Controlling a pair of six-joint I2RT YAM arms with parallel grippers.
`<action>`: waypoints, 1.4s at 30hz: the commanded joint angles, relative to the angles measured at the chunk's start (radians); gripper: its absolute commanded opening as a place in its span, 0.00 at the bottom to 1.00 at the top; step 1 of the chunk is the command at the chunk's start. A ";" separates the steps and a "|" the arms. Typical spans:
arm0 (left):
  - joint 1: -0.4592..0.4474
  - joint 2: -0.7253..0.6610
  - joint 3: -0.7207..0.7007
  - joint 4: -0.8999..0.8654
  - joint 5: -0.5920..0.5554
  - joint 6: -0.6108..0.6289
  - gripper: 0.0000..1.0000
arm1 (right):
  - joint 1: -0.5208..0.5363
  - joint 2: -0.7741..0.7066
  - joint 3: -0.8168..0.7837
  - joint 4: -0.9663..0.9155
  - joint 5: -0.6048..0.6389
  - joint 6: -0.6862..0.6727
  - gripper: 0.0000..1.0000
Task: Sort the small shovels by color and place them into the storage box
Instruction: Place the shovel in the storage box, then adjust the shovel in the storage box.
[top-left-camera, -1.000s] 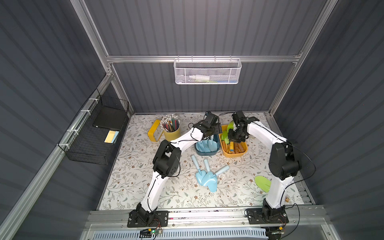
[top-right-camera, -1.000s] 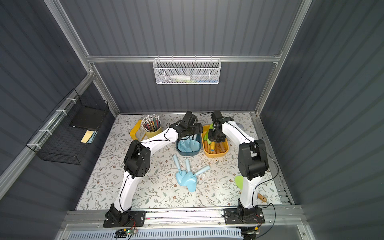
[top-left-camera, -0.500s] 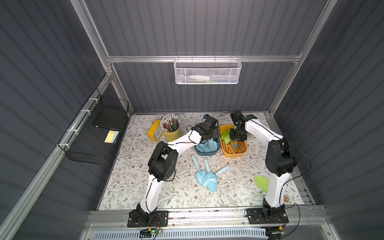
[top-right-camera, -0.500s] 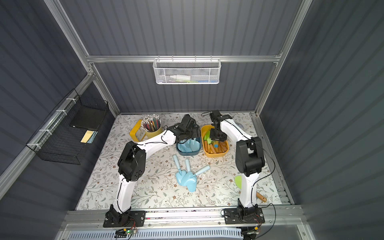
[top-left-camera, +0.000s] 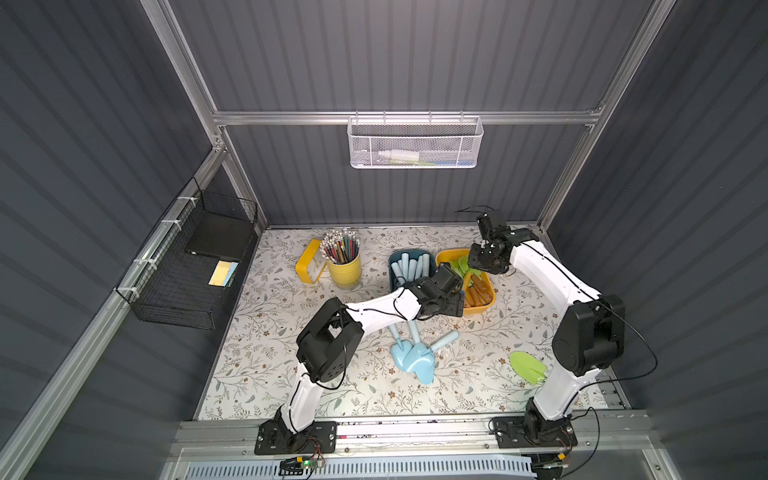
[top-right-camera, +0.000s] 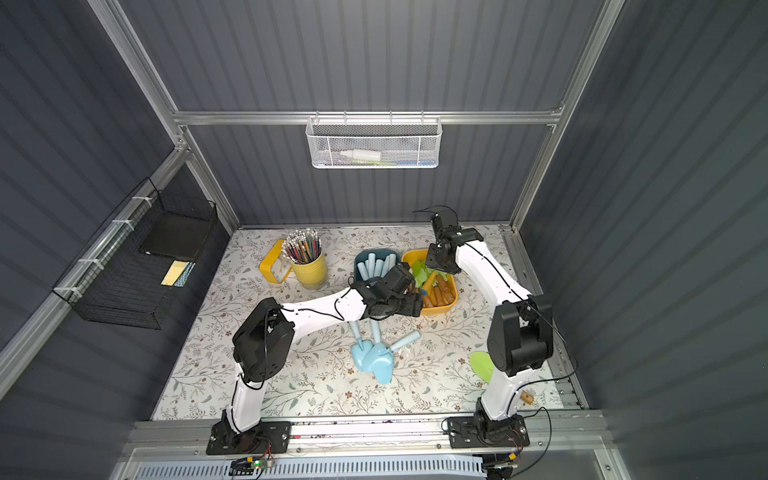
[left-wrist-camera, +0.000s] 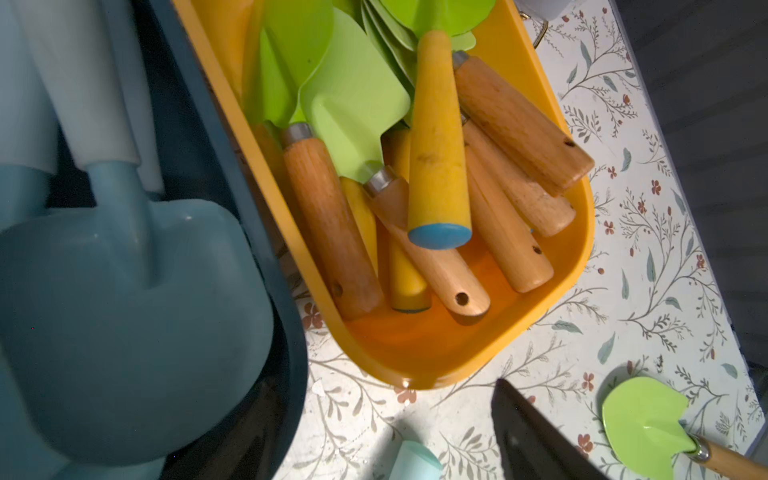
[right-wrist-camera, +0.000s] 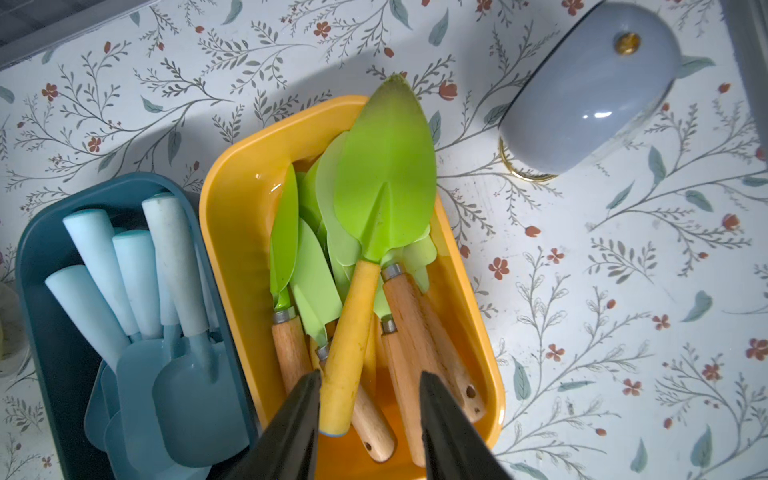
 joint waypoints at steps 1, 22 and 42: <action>-0.050 -0.015 -0.009 -0.020 0.024 0.035 0.82 | -0.010 0.007 -0.031 0.007 -0.036 0.032 0.43; -0.068 -0.189 0.102 -0.121 -0.384 -0.024 0.83 | -0.050 -0.026 -0.158 0.171 -0.162 0.081 0.34; 0.075 -0.093 0.218 -0.013 -0.221 -0.061 0.83 | -0.043 0.118 -0.194 0.092 -0.126 0.114 0.26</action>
